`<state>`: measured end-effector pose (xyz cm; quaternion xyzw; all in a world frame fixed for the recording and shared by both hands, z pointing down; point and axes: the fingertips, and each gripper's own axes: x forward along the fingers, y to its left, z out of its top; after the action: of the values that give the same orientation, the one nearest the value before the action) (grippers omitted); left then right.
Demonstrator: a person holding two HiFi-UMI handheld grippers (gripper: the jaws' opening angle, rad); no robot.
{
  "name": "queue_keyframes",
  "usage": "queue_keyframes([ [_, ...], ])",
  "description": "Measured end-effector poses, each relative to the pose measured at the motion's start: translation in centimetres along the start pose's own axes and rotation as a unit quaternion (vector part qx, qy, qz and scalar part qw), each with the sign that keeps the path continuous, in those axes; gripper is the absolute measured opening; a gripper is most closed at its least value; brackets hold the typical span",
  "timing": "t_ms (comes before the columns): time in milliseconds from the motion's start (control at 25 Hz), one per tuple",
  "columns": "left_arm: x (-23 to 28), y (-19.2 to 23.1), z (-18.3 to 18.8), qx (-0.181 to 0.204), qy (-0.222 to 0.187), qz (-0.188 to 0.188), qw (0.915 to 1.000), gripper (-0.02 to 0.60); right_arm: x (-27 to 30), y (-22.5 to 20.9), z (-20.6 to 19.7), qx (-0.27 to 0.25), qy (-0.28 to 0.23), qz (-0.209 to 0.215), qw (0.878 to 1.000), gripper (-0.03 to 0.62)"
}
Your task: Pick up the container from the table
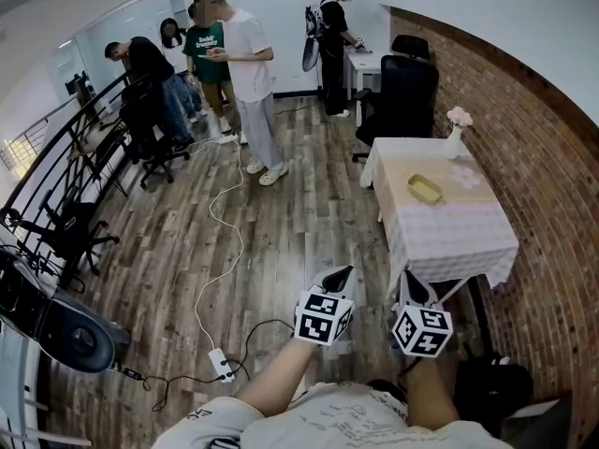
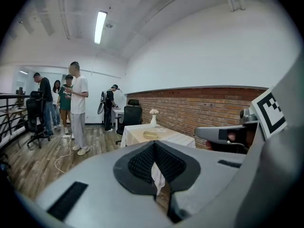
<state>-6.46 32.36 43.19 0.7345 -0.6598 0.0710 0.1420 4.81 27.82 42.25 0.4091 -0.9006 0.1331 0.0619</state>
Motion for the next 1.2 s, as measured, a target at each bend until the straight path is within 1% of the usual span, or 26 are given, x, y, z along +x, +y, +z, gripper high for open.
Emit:
queue_keyframes([
  [400, -0.9, 1.8, -0.9, -0.002, 0.002, -0.004, 1.0, 0.005, 1.0, 2.1, -0.7, -0.009, 0.006, 0.004, 1.0, 0.002],
  [640, 0.3, 2.5, -1.4, 0.004, 0.012, 0.0, 0.9999, 0.005, 2.4, 1.6, -1.0, -0.008, 0.009, 0.008, 1.0, 0.002],
  [880, 3.4, 3.9, -0.7, 0.001, 0.013, 0.009, 0.9999, 0.005, 5.6, -0.1, -0.7, -0.008, 0.012, 0.014, 1.0, 0.002],
  [1200, 9.5, 5.7, 1.1, 0.008, 0.014, 0.008, 0.9998, 0.005, 11.4, -3.0, 0.9, -0.008, 0.011, 0.02, 1.0, 0.002],
])
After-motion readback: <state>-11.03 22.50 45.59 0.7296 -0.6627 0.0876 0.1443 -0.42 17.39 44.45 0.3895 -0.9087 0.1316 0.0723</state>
